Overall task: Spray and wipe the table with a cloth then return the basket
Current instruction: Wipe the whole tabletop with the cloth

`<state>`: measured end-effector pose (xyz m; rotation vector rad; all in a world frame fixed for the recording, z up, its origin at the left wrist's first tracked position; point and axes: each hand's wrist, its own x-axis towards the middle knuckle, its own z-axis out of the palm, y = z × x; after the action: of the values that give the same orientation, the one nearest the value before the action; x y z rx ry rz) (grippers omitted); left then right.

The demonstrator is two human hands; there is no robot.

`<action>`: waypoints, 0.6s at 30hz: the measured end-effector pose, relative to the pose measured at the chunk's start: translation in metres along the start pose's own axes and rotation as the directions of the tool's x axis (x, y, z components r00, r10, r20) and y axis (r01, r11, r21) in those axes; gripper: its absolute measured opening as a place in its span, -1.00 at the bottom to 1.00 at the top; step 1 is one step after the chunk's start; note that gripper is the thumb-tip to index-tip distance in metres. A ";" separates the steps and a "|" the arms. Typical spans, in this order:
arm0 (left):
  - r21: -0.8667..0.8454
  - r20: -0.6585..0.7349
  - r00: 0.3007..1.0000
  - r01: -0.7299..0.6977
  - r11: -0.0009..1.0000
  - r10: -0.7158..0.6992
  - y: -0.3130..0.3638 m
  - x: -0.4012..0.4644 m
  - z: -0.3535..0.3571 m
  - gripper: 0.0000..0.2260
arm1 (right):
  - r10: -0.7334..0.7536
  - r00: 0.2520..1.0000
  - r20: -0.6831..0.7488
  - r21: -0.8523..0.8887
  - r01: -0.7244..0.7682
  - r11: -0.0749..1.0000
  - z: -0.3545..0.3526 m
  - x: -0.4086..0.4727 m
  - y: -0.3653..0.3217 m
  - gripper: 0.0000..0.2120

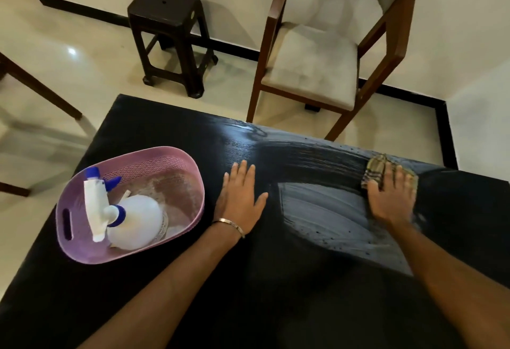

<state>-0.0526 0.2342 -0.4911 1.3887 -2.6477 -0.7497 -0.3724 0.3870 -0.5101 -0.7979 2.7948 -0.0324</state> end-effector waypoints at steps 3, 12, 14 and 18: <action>0.048 0.002 1.000 0.015 0.999 -0.015 0.004 0.008 -0.004 -0.37 | 0.083 0.997 -0.007 0.043 -0.083 0.996 0.002 -0.006 -0.041 -0.20; -0.043 -0.052 0.982 0.177 0.983 -0.179 0.009 0.020 -0.011 -0.39 | -0.717 0.678 0.165 -0.020 0.729 0.685 0.037 -0.059 -0.248 -0.32; -0.059 -0.042 0.983 0.174 0.983 -0.176 0.011 0.023 -0.010 -0.39 | -0.729 0.666 0.155 0.019 0.736 0.677 0.034 -0.047 -0.233 -0.33; -0.041 -0.015 0.999 0.046 0.998 -0.046 0.037 0.035 0.000 -0.40 | -0.559 0.824 0.087 0.033 0.559 0.829 0.013 -0.004 -0.143 -0.27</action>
<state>-0.1019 0.2241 -0.4801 1.4437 -2.5825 -0.7889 -0.2921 0.2675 -0.5094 -1.5483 2.3701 -0.1009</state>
